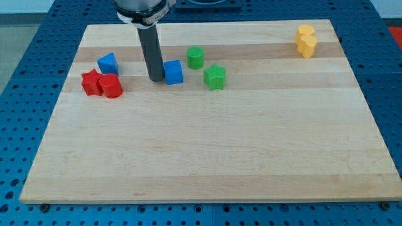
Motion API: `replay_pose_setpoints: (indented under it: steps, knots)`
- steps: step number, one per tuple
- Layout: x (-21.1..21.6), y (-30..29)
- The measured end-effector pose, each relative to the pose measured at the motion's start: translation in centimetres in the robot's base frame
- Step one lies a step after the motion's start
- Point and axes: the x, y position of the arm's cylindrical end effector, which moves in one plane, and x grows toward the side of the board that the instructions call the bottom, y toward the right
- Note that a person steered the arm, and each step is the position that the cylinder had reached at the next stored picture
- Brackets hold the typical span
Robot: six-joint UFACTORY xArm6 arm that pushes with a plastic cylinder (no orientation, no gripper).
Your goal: Slightly push the green star towards right
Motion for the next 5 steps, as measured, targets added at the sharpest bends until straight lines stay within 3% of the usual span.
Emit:
replay_pose_setpoints:
  steps: [1,3,5]
  knots:
    - [0.0,0.0]
    - [8.0,2.5]
    - [6.0,5.7]
